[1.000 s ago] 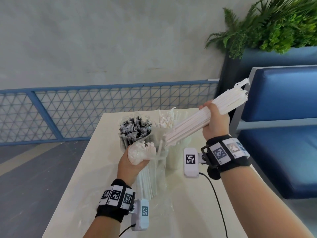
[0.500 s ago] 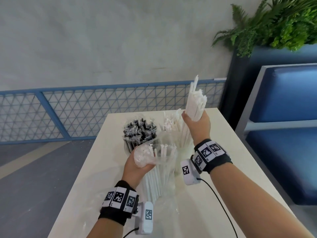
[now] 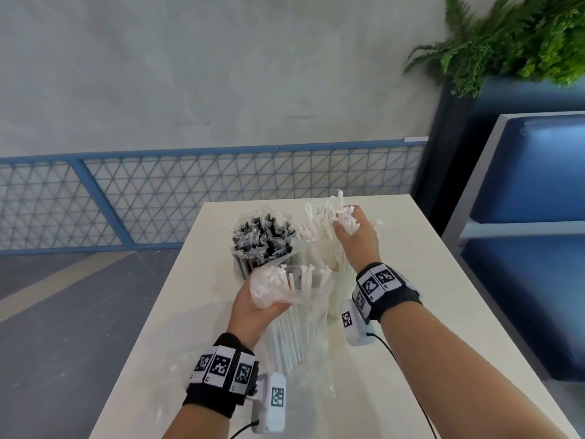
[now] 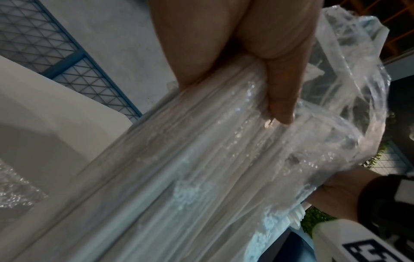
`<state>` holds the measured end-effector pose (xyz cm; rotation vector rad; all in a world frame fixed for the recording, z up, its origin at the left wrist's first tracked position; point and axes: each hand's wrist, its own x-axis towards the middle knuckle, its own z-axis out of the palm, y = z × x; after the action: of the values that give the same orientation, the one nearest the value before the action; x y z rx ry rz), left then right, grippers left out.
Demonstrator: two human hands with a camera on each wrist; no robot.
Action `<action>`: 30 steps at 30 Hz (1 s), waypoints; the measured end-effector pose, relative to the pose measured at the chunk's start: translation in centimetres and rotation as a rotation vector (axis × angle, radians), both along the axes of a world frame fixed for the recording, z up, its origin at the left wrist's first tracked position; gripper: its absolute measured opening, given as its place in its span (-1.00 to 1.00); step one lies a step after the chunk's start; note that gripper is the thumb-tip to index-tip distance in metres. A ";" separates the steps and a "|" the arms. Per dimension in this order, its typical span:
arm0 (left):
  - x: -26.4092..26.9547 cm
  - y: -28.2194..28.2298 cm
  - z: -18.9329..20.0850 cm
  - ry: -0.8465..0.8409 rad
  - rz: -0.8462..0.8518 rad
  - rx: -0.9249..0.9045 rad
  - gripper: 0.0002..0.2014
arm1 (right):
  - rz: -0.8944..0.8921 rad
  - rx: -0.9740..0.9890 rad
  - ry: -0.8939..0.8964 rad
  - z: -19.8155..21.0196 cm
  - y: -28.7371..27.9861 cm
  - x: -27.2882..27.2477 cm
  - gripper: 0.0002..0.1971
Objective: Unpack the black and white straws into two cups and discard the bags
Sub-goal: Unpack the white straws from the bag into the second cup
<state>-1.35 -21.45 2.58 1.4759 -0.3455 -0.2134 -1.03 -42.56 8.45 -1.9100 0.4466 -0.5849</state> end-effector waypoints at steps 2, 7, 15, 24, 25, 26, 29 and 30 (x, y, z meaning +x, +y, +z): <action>-0.1 0.2 0.1 -0.008 -0.003 0.008 -0.36 | -0.018 -0.045 -0.002 0.2 0.2 -0.3 -0.58; 0.0 0.2 -0.2 -0.005 0.008 0.007 -0.40 | -0.261 -0.171 -0.588 1.4 3.7 -4.8 -0.75; 0.1 0.1 -0.6 -0.063 -0.028 0.045 -0.41 | 0.165 -0.349 -0.172 -3.0 4.8 -7.3 -0.76; -0.3 0.7 -0.2 -0.119 -0.228 0.129 -0.19 | 0.470 -0.331 -0.015 -3.0 6.7 -7.7 -0.43; -0.2 0.7 -0.3 -0.113 -0.239 0.157 -0.18 | 0.478 -0.306 -0.021 -3.2 7.0 -7.7 -0.45; -0.2 0.7 -0.4 -0.104 -0.247 0.181 -0.17 | 0.485 -0.281 -0.036 -3.3 7.3 -7.7 -0.46; -0.4 0.5 -0.4 -0.088 -0.255 0.237 -0.23 | 0.472 -0.201 -0.080 -3.8 8.2 -7.7 -0.47; -0.4 0.5 -0.3 -0.089 -0.270 0.242 -0.24 | 0.457 -0.170 -0.082 -3.8 8.4 -7.7 -0.48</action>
<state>-1.73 -20.93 2.23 1.6779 -0.6086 -0.4176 -8.72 -34.15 4.62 -2.0525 -0.0998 -0.4034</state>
